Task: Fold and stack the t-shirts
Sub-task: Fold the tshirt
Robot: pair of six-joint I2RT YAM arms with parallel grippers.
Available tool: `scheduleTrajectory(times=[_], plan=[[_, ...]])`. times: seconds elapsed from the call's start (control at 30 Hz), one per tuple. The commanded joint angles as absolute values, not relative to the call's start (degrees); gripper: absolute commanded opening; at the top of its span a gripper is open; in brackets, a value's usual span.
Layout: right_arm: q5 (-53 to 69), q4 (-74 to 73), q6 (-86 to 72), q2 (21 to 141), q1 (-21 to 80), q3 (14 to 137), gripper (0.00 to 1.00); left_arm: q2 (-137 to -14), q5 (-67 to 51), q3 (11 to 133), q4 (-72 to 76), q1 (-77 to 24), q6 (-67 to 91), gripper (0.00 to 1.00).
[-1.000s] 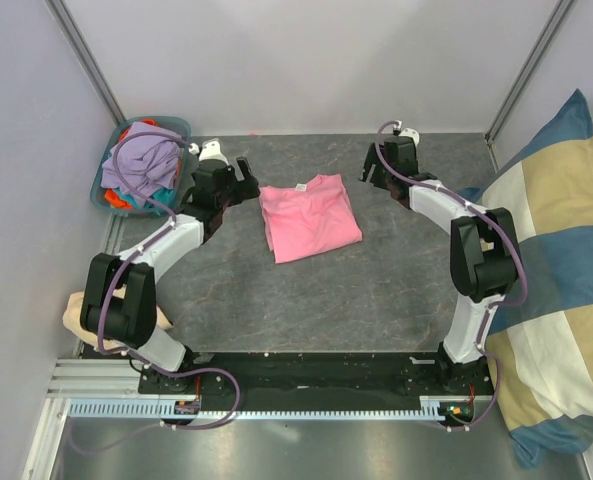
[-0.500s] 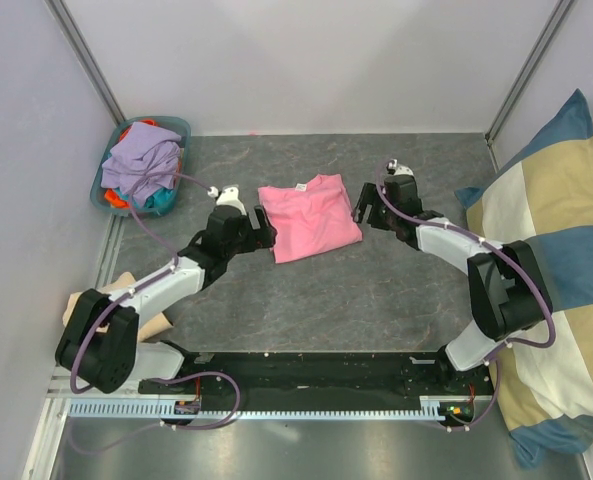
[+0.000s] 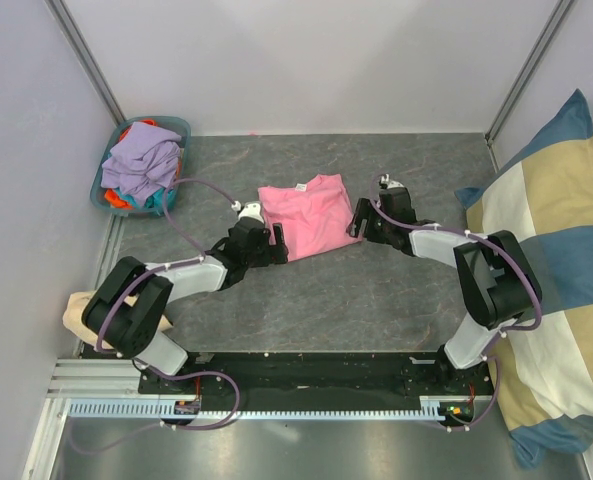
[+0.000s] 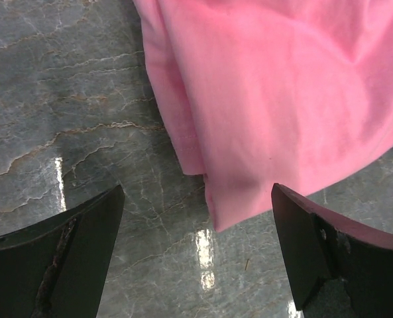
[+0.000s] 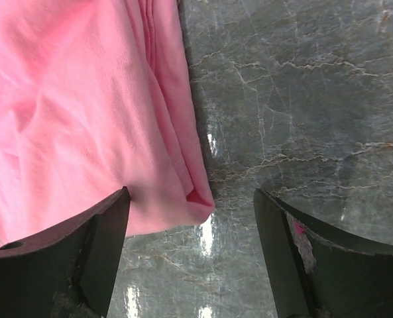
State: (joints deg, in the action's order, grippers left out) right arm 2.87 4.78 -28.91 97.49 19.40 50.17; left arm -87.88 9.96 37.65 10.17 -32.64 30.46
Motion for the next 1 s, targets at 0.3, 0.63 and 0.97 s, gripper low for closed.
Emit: scheduleTrajectory(times=[0.3, 0.63, 0.97], plan=[[7.8, 10.3, -29.6, 100.3, 20.6, 49.5, 0.37, -91.6, 11.5, 39.8, 15.1, -33.7, 32.2, 0.98], [8.5, 9.1, -30.9, 95.8, 22.6, 44.4, 0.00, -85.8, 10.5, 38.6, 11.8, -36.0, 33.8, 0.98], [5.1, 5.9, -35.0, 85.4, 30.1, 34.8, 0.00, -68.9, 12.0, 34.5, 2.3, -36.8, 35.0, 0.98]])
